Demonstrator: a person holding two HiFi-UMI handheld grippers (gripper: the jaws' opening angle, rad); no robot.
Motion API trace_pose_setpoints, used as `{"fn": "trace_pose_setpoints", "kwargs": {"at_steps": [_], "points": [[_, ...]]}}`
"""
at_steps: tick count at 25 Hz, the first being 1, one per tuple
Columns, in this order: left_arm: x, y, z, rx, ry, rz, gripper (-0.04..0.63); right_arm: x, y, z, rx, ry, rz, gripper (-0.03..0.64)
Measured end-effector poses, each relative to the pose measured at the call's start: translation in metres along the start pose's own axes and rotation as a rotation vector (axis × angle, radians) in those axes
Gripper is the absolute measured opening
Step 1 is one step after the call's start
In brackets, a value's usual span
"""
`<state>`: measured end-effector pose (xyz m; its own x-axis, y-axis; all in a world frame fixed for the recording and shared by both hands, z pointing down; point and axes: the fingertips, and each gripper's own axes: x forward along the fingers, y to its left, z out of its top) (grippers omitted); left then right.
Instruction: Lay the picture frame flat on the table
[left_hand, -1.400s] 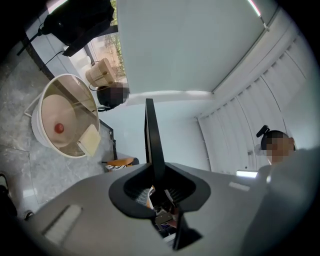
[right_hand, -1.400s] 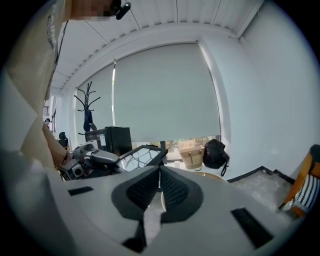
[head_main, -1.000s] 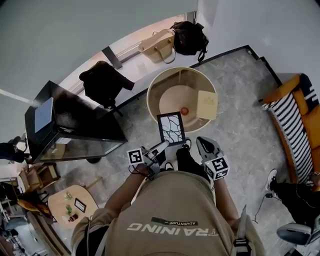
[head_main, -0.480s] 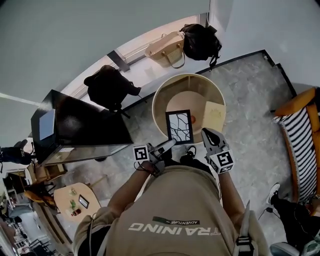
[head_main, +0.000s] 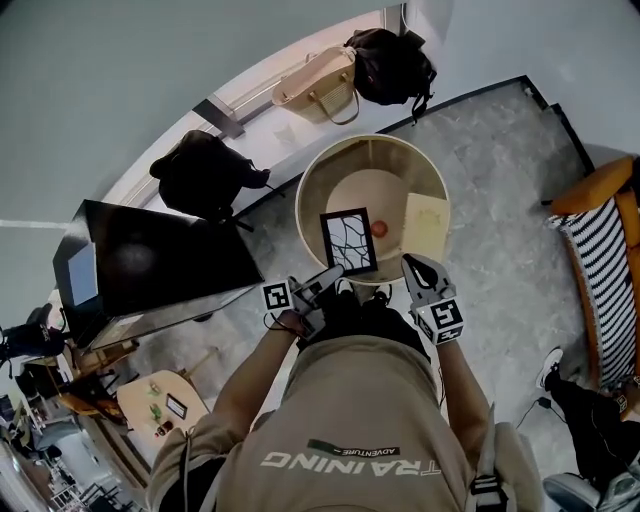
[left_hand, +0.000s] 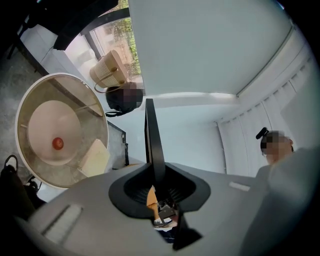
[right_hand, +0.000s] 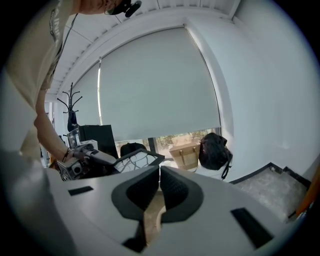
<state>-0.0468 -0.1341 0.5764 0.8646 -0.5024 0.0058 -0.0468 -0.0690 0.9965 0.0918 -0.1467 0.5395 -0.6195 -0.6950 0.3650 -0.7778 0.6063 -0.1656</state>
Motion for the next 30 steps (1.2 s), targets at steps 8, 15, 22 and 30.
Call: {"fn": "trace_pose_setpoints", "kwargs": {"at_steps": [8, 15, 22, 30], "points": [[-0.006, 0.082, 0.015, -0.066, 0.100, 0.111, 0.077, 0.040, 0.000, -0.037, -0.012, 0.005, -0.084, 0.008], [0.002, 0.181, 0.012, -0.110, 0.143, 0.135, 0.077, 0.089, -0.010, -0.108, 0.057, 0.025, -0.102, 0.008], [-0.006, 0.277, -0.004, -0.187, 0.199, 0.226, 0.077, 0.134, -0.016, -0.171, 0.101, 0.043, -0.103, 0.008], [-0.008, 0.319, -0.005, -0.198, 0.222, 0.222, 0.077, 0.153, -0.003, -0.214, 0.129, 0.083, -0.089, 0.008]]}}
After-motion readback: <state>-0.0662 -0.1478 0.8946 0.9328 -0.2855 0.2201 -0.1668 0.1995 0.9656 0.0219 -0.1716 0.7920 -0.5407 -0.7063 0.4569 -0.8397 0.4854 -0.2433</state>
